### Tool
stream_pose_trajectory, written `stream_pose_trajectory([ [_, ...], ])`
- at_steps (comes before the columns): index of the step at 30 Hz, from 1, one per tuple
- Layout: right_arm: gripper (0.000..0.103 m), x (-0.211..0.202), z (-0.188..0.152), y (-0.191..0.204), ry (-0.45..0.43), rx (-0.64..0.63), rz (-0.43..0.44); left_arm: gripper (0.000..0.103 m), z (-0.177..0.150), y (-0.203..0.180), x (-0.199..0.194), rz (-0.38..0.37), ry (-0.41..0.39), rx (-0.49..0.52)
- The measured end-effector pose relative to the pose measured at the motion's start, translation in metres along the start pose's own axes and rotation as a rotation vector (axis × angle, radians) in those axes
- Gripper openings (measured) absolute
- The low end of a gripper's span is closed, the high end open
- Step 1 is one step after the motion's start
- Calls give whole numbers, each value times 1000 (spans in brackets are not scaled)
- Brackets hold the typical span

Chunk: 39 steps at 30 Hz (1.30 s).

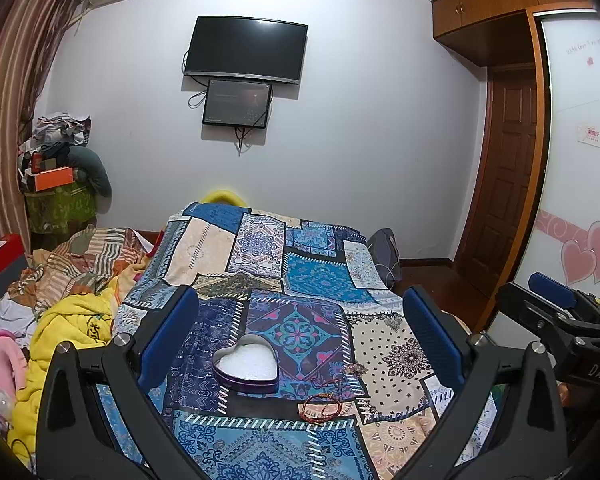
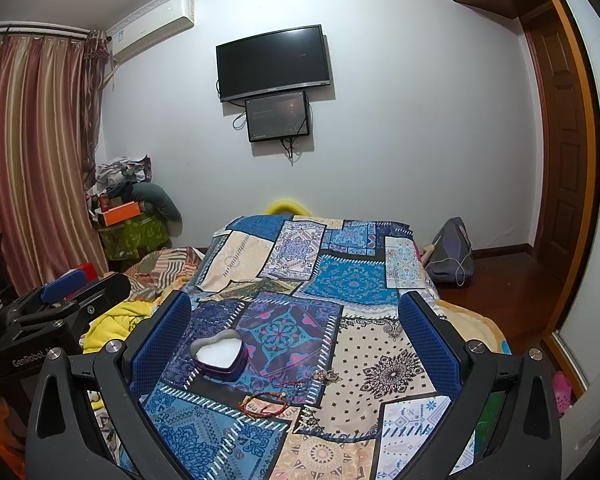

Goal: Organize jewelry

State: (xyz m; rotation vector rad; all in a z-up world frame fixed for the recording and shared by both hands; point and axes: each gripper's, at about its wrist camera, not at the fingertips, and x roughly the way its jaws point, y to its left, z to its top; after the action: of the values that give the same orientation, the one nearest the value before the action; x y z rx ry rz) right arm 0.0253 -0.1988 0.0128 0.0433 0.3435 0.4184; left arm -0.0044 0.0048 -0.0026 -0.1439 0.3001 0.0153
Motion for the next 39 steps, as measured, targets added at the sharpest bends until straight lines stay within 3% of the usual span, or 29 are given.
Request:
stream_pose_trajectory([
  [23,103,17,-14,-5,53,8,-9,103,1,3,11,6,26,-11],
  [33,103,46,-27,-17,148,19,-36,103,-13,15,48,45,120,-23],
  [39,103,76,-50,-35,244,25,-70,103,-34,22,83,69,228,-31],
])
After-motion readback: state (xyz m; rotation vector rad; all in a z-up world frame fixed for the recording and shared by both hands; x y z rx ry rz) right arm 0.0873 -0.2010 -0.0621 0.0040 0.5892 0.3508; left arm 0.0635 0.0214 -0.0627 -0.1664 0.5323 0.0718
